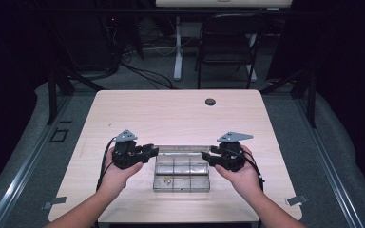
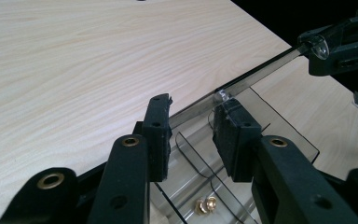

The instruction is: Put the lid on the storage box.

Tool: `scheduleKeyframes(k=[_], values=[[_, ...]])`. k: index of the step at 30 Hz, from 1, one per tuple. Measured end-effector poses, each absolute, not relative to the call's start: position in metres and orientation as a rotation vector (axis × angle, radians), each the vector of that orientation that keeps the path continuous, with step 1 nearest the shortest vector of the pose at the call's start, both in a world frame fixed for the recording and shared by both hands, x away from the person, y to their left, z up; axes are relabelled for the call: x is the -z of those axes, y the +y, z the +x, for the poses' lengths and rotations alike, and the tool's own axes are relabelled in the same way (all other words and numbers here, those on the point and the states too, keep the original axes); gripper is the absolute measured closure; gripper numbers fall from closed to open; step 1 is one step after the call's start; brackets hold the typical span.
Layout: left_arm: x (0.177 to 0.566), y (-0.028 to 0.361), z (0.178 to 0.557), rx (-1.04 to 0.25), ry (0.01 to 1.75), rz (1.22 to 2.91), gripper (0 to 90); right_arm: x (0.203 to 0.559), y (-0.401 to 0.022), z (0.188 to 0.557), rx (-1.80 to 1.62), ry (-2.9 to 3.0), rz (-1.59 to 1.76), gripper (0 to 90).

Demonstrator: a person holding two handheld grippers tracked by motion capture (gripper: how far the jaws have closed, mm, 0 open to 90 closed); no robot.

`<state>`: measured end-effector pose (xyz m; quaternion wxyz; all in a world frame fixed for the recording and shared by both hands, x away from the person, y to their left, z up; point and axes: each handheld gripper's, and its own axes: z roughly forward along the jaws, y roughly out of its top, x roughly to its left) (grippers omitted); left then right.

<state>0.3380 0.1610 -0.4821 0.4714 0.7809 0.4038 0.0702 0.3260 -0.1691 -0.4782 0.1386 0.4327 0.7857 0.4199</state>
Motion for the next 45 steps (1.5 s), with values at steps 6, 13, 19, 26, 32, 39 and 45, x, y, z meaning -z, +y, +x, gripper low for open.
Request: scheduleKeyframes(k=[6,13,19,26,32,39,45], values=[[0.482,0.165,0.329,-0.176,0.964,1.915,70.2,0.474,-0.173,0.316,-1.225,2.277,1.227,61.1],[0.483,0.167,0.321,-0.171,0.95,1.931,71.9,0.474,-0.177,0.308,-1.212,2.292,1.21,65.7],[0.486,0.168,0.314,-0.172,0.939,1.943,72.7,0.476,-0.178,0.3,-1.205,2.306,1.195,67.5],[0.491,0.169,0.307,-0.173,0.93,1.954,72.9,0.481,-0.178,0.294,-1.21,2.296,1.187,68.8],[0.495,0.168,0.303,-0.183,0.926,1.957,72.8,0.485,-0.178,0.29,-1.228,2.29,1.191,68.3],[0.499,0.169,0.299,-0.186,0.927,1.962,72.6,0.489,-0.178,0.286,-1.223,2.29,1.177,68.0],[0.505,0.169,0.295,-0.177,0.933,1.963,72.3,0.493,-0.179,0.283,-1.227,2.299,1.185,67.0]])
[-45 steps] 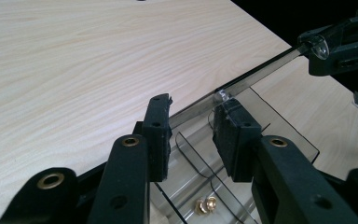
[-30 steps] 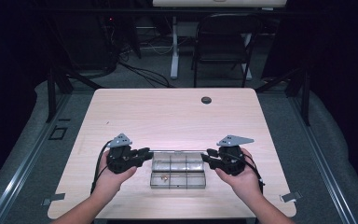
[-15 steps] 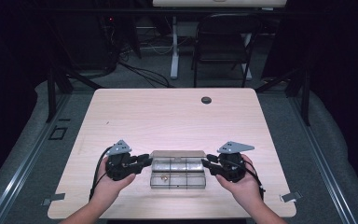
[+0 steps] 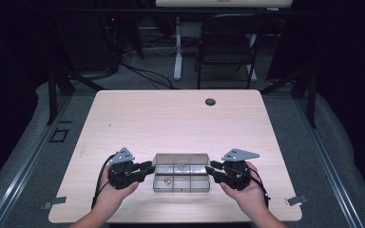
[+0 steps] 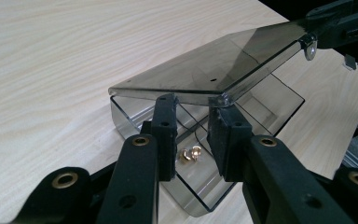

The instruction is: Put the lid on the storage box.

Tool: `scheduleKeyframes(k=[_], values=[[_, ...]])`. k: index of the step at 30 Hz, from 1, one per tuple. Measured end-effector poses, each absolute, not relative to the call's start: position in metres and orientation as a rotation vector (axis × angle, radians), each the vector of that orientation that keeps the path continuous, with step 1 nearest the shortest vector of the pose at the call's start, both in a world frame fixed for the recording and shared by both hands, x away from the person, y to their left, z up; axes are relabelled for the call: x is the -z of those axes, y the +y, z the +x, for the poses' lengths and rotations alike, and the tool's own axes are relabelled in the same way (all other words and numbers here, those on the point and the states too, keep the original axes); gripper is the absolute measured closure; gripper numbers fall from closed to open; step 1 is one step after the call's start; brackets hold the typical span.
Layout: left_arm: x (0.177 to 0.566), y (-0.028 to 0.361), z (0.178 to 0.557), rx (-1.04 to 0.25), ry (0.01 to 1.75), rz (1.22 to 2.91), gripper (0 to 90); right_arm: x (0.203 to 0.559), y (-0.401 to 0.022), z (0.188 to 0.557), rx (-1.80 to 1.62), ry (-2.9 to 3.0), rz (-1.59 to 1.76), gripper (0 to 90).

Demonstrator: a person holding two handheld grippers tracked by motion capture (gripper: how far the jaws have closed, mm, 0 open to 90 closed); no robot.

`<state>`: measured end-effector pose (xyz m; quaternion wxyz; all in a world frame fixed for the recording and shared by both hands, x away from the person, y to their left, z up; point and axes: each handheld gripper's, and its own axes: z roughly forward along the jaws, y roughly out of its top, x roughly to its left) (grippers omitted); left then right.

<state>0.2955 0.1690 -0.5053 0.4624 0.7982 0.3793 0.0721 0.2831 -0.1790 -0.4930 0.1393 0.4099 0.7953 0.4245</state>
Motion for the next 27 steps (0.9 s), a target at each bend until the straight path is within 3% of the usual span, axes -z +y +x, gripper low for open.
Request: scheduleKeyframes(k=[27], values=[[0.536,0.168,0.279,-0.128,0.963,1.963,72.2,0.524,-0.179,0.265,-1.249,2.307,1.257,66.3]])
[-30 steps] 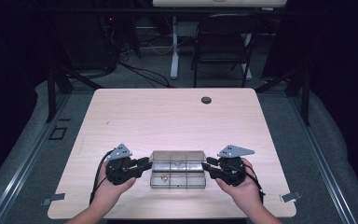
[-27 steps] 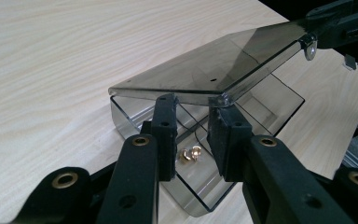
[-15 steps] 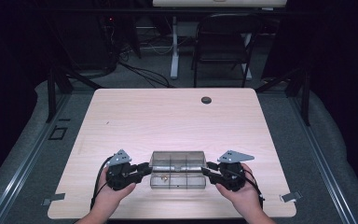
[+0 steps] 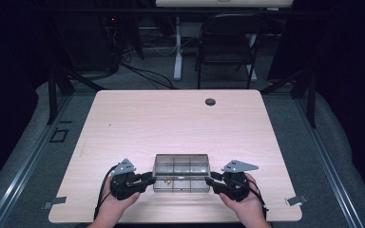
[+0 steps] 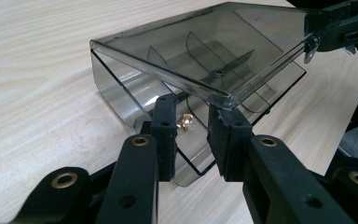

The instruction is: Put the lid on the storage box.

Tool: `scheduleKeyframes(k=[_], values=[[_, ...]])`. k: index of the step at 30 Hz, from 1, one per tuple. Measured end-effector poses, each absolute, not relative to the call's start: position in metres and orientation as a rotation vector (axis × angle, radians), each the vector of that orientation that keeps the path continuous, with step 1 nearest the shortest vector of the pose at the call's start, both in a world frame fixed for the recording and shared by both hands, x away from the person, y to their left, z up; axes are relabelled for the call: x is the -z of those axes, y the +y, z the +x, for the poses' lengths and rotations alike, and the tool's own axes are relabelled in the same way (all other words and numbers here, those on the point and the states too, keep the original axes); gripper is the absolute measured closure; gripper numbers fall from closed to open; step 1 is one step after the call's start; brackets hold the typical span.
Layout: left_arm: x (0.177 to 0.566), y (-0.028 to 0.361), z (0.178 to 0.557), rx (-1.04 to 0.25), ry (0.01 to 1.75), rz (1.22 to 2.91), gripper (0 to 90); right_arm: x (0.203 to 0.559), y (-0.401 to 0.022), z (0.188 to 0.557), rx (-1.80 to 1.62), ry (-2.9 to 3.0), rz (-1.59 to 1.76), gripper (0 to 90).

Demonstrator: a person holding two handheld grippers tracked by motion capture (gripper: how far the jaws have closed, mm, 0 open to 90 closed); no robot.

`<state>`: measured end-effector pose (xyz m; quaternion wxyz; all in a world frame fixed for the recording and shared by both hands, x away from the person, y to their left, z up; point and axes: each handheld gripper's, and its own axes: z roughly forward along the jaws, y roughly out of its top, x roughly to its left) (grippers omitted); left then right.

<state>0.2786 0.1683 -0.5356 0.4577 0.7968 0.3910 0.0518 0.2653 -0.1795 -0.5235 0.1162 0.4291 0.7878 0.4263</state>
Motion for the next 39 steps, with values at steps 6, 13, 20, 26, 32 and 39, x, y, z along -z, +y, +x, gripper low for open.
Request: scheduleKeyframes(k=[6,13,20,26,32,39], values=[[0.542,0.167,0.276,-0.112,0.964,1.974,72.1,0.53,-0.178,0.26,-1.216,2.299,1.222,66.2],[0.546,0.167,0.275,-0.11,0.963,1.984,72.1,0.535,-0.178,0.257,-1.207,2.307,1.213,66.0],[0.549,0.166,0.274,-0.104,0.965,1.99,72.1,0.539,-0.178,0.257,-1.21,2.31,1.217,65.6],[0.551,0.166,0.273,-0.101,0.967,1.997,71.5,0.543,-0.178,0.256,-1.203,2.317,1.221,65.1],[0.554,0.166,0.273,-0.097,0.974,1.998,70.7,0.545,-0.178,0.256,-1.193,2.319,1.216,64.5],[0.553,0.166,0.272,-0.1,0.972,2.001,70.1,0.547,-0.177,0.256,-1.192,2.321,1.208,63.6]])
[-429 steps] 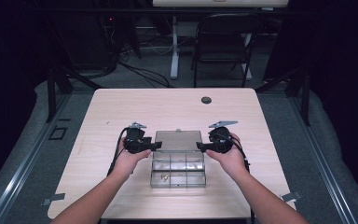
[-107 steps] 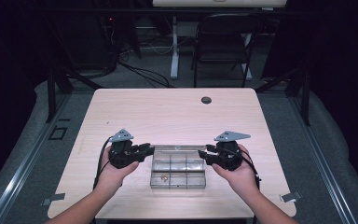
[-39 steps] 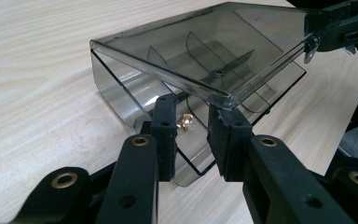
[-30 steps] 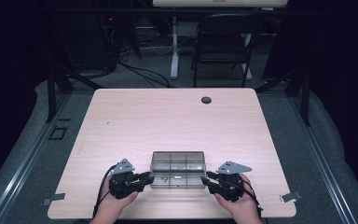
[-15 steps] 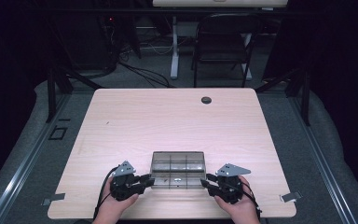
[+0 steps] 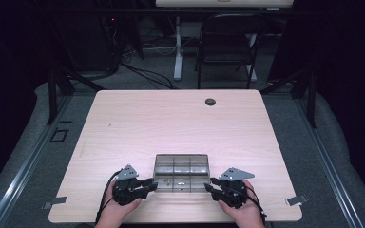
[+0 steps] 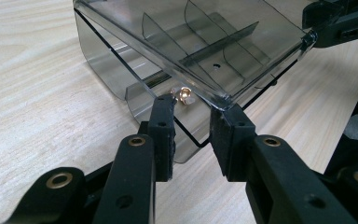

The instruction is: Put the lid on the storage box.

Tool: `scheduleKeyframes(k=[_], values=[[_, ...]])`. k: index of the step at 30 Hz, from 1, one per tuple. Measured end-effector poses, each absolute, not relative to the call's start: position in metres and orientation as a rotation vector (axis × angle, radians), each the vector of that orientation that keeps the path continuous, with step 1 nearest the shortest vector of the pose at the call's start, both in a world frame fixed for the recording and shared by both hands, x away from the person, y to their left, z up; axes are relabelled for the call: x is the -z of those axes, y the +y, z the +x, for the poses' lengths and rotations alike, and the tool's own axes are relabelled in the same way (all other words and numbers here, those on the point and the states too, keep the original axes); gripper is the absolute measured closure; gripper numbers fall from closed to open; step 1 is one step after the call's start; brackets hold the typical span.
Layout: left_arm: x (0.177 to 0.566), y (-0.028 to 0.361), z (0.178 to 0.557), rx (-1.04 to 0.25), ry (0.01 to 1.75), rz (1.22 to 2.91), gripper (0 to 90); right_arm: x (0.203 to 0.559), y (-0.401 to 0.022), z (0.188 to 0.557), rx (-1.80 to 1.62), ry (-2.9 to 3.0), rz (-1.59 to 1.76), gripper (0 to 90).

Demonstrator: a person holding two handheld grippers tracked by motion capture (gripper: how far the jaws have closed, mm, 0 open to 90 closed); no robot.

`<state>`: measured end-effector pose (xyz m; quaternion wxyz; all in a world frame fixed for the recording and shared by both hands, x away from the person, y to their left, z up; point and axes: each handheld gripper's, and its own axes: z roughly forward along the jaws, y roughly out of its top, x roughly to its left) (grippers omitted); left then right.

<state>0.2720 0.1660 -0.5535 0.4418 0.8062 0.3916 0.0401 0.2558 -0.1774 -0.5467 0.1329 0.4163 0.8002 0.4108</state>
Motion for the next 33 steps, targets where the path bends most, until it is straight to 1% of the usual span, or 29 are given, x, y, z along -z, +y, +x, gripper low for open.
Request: scheduleKeyframes(k=[21,30,33], values=[[0.5557,0.1631,0.2675,-0.118,0.955,2.068,64.3,0.5494,-0.1761,0.2516,-1.157,2.363,1.198,61.7],[0.5596,0.1608,0.2678,-0.104,0.963,2.078,58.2,0.5532,-0.1741,0.2518,-1.143,2.385,1.195,58.2],[0.5599,0.1614,0.2682,-0.097,0.965,2.078,57.6,0.5532,-0.174,0.2519,-1.144,2.381,1.192,55.9]])
